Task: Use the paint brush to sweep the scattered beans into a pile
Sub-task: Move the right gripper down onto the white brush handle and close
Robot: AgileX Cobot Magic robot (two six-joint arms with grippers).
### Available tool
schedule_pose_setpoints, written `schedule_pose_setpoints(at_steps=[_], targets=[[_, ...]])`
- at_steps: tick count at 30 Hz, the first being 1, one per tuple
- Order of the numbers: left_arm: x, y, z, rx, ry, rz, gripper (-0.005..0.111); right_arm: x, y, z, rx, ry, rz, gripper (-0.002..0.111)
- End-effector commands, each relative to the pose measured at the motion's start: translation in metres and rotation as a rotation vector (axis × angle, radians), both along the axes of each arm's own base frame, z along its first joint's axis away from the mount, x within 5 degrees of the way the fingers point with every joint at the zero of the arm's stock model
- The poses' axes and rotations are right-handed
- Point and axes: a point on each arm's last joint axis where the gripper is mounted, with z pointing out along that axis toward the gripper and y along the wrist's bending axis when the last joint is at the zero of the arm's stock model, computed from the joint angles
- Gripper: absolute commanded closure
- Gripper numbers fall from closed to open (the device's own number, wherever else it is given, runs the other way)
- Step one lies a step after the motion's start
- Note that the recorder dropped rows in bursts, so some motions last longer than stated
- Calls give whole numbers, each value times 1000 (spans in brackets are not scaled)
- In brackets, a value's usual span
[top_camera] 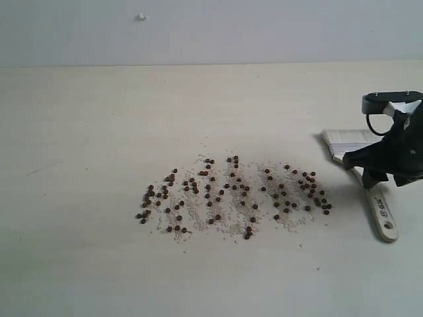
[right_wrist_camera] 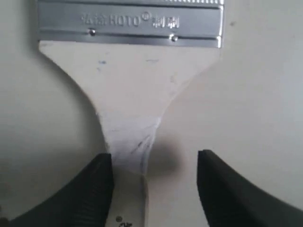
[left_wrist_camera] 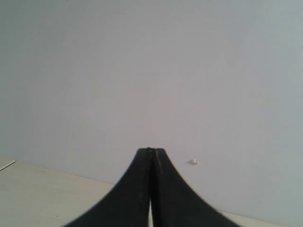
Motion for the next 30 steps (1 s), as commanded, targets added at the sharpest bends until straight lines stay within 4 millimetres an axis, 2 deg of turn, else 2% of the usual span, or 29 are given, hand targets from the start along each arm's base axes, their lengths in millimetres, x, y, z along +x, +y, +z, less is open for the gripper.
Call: schedule_pose_setpoints(at_steps=[1,9,12,20,27,30], targets=[[0,0,0,-3,-2,3,107,9,2,5,22,18,-4,54],[0,0,0,-3,-2,3,107,12,5,11,63,56,-49,54],[0,0,0,-3,-2,3,107,13,11,7,117,57,-94,54],[0,0,0,-3,-2,3,107,18,10,-16,104,69,-100,55],[0,0,0,-3,-2,3,107,18,8,-18,70,75,-62,66],[0,0,0,-3,-2,3,107,16,6,-18,38,100,-28,85]])
